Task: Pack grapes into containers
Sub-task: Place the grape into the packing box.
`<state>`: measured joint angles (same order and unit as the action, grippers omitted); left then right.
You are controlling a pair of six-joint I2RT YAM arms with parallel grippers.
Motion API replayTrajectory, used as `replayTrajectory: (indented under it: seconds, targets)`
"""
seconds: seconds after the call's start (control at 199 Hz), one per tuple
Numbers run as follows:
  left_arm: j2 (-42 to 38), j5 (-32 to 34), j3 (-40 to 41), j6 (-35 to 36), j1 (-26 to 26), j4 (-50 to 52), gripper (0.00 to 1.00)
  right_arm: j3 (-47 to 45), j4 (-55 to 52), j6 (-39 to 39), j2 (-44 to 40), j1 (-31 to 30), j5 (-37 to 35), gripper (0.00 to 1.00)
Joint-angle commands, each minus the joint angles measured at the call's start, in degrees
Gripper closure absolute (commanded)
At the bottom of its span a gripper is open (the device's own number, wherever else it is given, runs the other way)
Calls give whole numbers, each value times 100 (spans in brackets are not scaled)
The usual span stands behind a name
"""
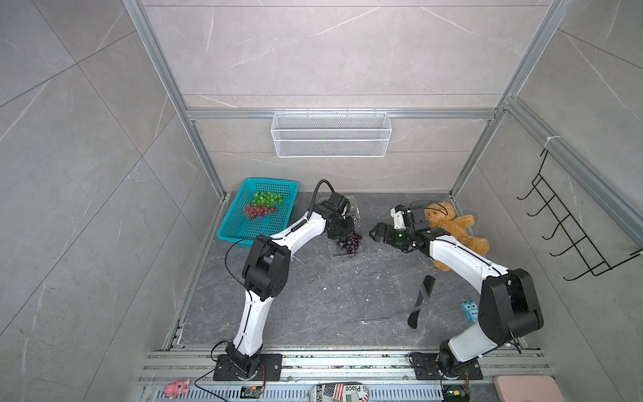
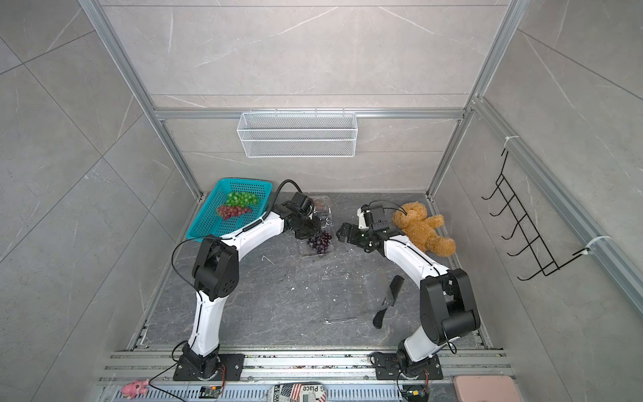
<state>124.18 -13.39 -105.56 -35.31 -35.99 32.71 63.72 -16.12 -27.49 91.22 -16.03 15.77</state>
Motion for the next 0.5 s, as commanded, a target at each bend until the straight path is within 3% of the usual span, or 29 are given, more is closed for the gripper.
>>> replayTrajectory:
  seconds: [0.0,0.166,0.497]
  targets:
    - [114,79,-183,107,-66,59,87,-28,109,-64,99,13,70,1]
    - [233,55,-278,99,-118,96,83,25,108,-96,148,13,93,1]
    - [259,19,-540,-27,-132,227,63,22,92,-81,158,19,84,0]
